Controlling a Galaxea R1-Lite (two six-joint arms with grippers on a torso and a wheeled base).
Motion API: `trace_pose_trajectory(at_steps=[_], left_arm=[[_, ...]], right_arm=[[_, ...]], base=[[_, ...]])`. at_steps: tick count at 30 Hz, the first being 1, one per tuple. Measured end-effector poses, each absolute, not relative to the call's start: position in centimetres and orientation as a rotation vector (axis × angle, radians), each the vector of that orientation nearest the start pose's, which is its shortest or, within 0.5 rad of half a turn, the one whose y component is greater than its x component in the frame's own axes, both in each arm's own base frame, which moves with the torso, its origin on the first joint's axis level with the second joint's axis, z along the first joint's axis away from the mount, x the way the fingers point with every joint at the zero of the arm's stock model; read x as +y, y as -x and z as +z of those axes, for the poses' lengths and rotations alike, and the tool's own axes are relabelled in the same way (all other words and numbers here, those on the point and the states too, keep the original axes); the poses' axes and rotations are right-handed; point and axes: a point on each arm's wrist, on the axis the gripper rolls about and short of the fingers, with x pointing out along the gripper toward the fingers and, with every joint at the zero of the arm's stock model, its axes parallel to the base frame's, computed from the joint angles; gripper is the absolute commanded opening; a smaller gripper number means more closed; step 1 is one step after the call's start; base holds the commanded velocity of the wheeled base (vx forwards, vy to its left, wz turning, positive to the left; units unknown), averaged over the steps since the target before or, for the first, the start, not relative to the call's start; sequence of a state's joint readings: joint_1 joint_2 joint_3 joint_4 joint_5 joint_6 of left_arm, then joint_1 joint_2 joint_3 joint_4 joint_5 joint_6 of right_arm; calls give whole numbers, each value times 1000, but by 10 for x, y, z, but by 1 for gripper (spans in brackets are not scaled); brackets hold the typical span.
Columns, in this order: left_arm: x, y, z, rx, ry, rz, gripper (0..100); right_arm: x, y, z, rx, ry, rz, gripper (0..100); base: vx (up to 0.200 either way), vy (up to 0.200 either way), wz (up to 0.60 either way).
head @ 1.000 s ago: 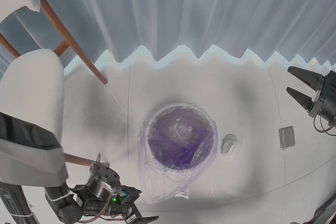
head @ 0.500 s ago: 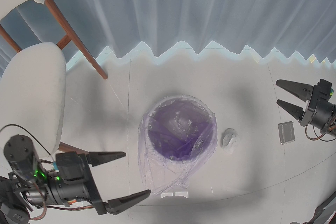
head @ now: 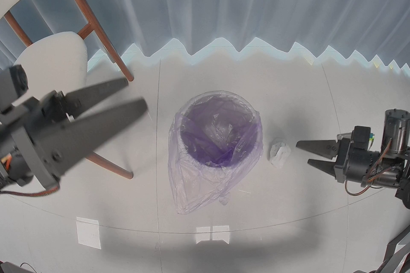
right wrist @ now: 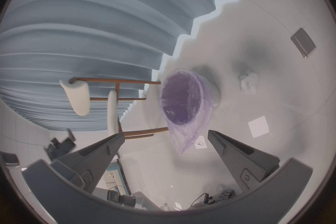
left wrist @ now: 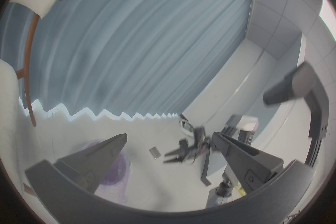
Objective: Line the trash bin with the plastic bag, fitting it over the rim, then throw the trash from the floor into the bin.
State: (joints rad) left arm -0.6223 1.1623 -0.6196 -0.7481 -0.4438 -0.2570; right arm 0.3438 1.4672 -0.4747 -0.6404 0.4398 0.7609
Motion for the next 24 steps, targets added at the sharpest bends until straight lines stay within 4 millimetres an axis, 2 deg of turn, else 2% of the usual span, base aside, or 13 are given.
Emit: trace_pose_trajectory(at_steps=[3, 8, 14, 19, 24], left_arm=[[-98, -128, 289, -122, 312, -1072, 100], [-90, -124, 304, -172, 342, -1047, 100], [-86, -122, 308, -217, 304, -1026, 100], [-84, -121, 307, -235, 281, -1006, 100], [-80, -119, 308, -249, 269, -988, 100]], right_arm=[[96, -212, 143, 699, -711, 577, 100], [113, -226, 116, 764, -663, 570, 100], [129, -250, 71, 765, -535, 575, 100], [137, -264, 49, 687, -477, 612, 100], [144, -278, 18, 616, -420, 644, 100]], base=[[0, 0, 0], [0, 0, 0], [0, 0, 0], [0, 0, 0], [0, 0, 0]])
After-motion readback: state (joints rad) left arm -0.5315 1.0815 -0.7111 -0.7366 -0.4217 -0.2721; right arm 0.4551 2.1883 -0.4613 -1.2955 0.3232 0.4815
